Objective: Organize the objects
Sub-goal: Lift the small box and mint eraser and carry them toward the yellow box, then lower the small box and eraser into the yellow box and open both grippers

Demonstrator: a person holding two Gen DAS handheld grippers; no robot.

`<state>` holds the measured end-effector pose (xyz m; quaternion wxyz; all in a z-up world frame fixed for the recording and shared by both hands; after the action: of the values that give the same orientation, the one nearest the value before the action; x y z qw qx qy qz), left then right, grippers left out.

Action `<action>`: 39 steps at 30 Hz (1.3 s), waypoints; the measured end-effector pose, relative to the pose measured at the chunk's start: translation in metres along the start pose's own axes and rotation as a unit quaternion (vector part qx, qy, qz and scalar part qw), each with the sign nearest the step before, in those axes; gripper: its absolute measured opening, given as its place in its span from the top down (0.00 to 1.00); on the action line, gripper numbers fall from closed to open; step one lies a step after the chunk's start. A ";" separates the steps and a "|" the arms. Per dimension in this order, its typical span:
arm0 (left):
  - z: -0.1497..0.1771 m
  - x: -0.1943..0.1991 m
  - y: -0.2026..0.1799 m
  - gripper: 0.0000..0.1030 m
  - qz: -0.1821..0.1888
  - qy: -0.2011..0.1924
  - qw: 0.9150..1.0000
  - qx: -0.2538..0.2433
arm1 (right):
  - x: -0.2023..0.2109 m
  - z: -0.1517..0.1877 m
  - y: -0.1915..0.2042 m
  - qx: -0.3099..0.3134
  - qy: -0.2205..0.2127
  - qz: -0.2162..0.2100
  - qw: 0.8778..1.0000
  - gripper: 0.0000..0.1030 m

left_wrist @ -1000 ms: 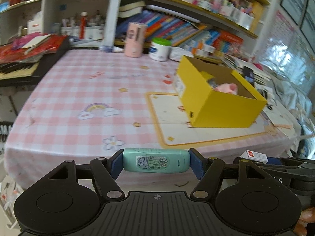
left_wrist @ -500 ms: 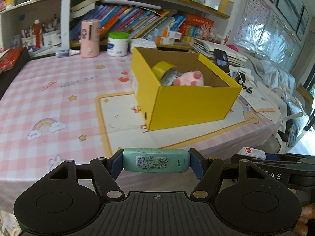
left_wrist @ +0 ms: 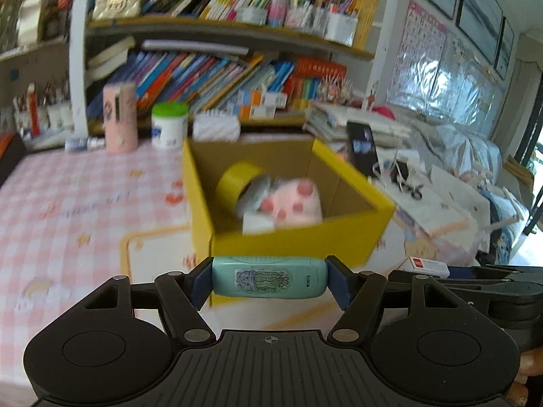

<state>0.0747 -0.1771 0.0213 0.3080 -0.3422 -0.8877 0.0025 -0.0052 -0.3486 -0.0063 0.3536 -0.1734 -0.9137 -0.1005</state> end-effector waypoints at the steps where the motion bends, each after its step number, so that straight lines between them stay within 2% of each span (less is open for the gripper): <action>1: -0.009 -0.005 -0.003 0.33 -0.003 -0.008 1.000 -0.004 | -0.002 -0.008 -0.003 0.002 -0.009 -0.002 1.000 0.49; 6: -0.042 -0.033 -0.012 0.33 -0.028 -0.026 0.999 -0.015 | -0.015 -0.047 -0.011 0.028 -0.050 -0.021 0.998 0.49; 14: -0.057 -0.088 -0.003 0.33 -0.075 0.016 0.997 -0.011 | -0.045 -0.097 -0.020 0.063 -0.088 -0.049 0.993 0.49; 19: -0.050 -0.122 0.005 0.33 -0.095 0.059 0.994 -0.018 | -0.070 -0.112 -0.012 0.115 -0.071 -0.083 0.987 0.49; 25: -0.042 -0.143 0.011 0.33 -0.101 0.093 0.991 -0.011 | -0.096 -0.116 0.005 0.188 -0.056 -0.108 0.975 0.49; 28: -0.041 -0.149 0.008 0.33 -0.115 0.098 0.988 -0.033 | -0.106 -0.115 0.012 0.212 -0.045 -0.117 0.969 0.49; 34: -0.039 -0.157 0.005 0.33 -0.122 0.107 0.985 -0.059 | -0.124 -0.116 0.012 0.238 -0.027 -0.124 0.963 0.49; 39: -0.040 -0.158 0.006 0.31 -0.125 0.104 0.985 -0.060 | -0.134 -0.115 0.013 0.262 -0.014 -0.131 0.956 0.49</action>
<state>0.1910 -0.2772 -0.0335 0.3751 -0.2446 -0.8854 -0.1249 0.1626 -0.4051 -0.0126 0.3577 0.0455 -0.9274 0.0998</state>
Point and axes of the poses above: each gripper's, at about its wrist camera, not at the fingertips, and x roughly against the way its jaws point, y to its left, z to its underside, the point moved 4 cm from there along -x, roughly the way its jaws point, and after that the axes turned 6 degrees about z, right-handed, at the moved point
